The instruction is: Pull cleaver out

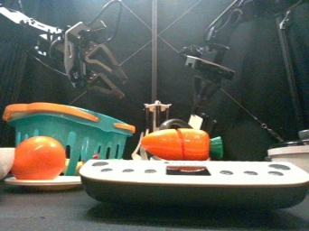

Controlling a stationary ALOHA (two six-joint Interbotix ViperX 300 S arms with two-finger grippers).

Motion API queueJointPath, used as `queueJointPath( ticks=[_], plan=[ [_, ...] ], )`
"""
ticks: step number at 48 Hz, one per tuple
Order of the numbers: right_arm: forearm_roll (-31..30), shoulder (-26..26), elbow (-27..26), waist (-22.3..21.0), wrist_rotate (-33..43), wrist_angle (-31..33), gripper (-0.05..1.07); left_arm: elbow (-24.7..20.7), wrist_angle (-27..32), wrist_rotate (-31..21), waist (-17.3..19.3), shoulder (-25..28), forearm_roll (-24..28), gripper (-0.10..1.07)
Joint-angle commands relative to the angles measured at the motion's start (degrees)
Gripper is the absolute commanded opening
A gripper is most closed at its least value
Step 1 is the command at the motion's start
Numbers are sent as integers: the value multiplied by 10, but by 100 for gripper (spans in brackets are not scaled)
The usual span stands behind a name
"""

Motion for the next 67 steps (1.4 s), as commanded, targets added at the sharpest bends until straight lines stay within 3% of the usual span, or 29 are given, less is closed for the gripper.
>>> queueJointPath(
  ticks=[1, 23, 51, 60, 67],
  plan=[
    [-2, -18, -6, 1, 2, -2, 50, -7, -4, 0, -1, -5, -2, 87],
    [2, -45, -3, 19, 1, -2, 50, -2, -12, 2, 4, -5, 0, 87],
    [4, -182, 43, 62, 0, -4, 49, 0, -12, 2, 4, -5, 2, 87],
    [-12, -241, 103, 99, -13, -56, 50, 0, -12, 2, 3, -5, 2, 87],
    [-49, -304, 164, 124, -9, -149, 50, -2, -12, 2, 1, -5, 3, 87]
  ],
)
